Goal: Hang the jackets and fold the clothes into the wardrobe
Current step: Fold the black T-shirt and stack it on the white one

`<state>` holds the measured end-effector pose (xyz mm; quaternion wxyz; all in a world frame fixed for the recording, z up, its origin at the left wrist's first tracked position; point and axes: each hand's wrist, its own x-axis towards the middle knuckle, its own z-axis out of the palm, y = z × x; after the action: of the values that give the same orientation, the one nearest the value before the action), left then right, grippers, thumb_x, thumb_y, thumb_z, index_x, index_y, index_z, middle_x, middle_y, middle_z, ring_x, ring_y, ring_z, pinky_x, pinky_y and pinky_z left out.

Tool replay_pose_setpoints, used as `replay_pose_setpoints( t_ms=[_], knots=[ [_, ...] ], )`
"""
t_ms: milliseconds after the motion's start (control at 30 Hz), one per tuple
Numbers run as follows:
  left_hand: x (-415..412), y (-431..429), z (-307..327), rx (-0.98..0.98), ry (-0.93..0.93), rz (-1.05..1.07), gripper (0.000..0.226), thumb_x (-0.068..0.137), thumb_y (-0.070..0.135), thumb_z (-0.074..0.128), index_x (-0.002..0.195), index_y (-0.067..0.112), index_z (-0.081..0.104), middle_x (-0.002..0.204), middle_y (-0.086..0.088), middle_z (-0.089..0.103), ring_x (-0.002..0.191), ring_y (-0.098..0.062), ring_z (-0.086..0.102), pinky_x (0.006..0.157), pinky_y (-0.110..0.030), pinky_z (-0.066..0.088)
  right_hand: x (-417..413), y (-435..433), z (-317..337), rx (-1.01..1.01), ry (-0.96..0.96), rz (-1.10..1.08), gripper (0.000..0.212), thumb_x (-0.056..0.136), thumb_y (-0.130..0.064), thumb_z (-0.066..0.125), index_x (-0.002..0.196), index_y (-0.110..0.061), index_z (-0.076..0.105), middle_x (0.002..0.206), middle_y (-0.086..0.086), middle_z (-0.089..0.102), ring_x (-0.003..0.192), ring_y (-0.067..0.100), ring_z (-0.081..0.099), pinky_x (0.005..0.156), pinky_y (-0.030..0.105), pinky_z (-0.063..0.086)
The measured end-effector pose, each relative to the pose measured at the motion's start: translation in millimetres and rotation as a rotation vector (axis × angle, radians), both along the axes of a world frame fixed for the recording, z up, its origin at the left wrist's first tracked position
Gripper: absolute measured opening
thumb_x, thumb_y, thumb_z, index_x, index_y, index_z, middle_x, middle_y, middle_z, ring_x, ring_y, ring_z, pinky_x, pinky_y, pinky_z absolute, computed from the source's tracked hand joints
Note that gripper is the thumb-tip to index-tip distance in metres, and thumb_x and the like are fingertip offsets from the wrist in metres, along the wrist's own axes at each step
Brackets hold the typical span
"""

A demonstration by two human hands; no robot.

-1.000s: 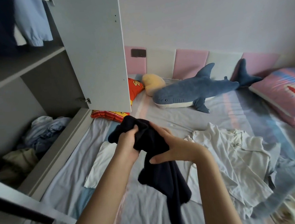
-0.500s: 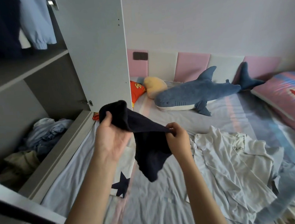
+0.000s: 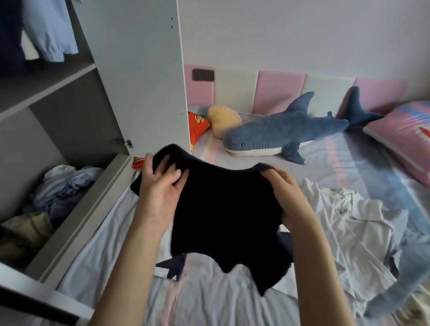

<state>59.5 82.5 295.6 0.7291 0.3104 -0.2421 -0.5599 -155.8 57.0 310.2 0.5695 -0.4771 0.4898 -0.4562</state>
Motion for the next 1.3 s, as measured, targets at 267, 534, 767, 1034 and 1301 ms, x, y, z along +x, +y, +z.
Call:
replay_pose_setpoints(
  t_ms=[267,534,767,1034,1301],
  knots=[
    [-48.4,15.7,-13.3,0.023,-0.71,-0.413,0.08,0.059,0.053,0.082,0.129,0.027,0.05,0.135,-0.002,0.053,0.128,-0.017,0.049,0.107,-0.038,0.039,19.4,11.8,4.6,-0.149,-0.003,0.388,0.031,0.092,-0.013,0.04,0.111,-0.023,0.063,0.095,0.011,0.063,0.09,0.024,0.059,0.077,0.03,0.048],
    [-43.8,11.1,-9.1,0.215,-0.595,-0.137,0.027,0.064,-0.007,0.048,0.076,0.009,0.065,0.066,0.0,0.066,0.069,-0.015,0.065,0.061,-0.022,0.049,-18.1,9.5,6.1,-0.292,0.155,0.204,0.029,0.093,-0.009,0.055,0.118,-0.022,0.059,0.093,0.005,0.073,0.089,0.013,0.069,0.084,0.031,0.052],
    [-41.2,5.9,22.8,0.121,-0.281,-0.331,0.007,0.061,0.014,0.06,0.063,0.02,0.057,0.051,0.008,0.055,0.049,-0.006,0.054,0.048,-0.015,0.043,3.9,18.6,-15.3,-0.225,0.014,0.586,0.035,0.093,-0.005,0.052,0.127,-0.015,0.05,0.113,0.004,0.061,0.104,0.009,0.058,0.092,0.022,0.046],
    [-28.5,1.4,17.4,0.046,-0.552,-0.115,0.015,0.078,0.004,0.047,0.074,0.014,0.058,0.066,0.002,0.06,0.067,-0.012,0.057,0.063,-0.023,0.044,15.1,10.6,-10.7,-0.249,0.058,0.441,0.014,0.08,-0.004,0.054,0.093,-0.001,0.058,0.084,0.005,0.057,0.081,0.01,0.053,0.071,0.019,0.044],
    [26.3,0.2,5.9,0.094,-0.896,0.113,0.026,0.086,0.003,0.046,0.084,0.021,0.065,0.079,0.012,0.065,0.08,-0.003,0.059,0.075,-0.019,0.043,-27.3,9.8,1.6,-0.22,-0.029,-0.232,0.019,0.066,-0.016,0.044,0.057,-0.023,0.059,0.055,-0.009,0.048,0.06,0.007,0.042,0.057,0.027,0.033]
  ],
)
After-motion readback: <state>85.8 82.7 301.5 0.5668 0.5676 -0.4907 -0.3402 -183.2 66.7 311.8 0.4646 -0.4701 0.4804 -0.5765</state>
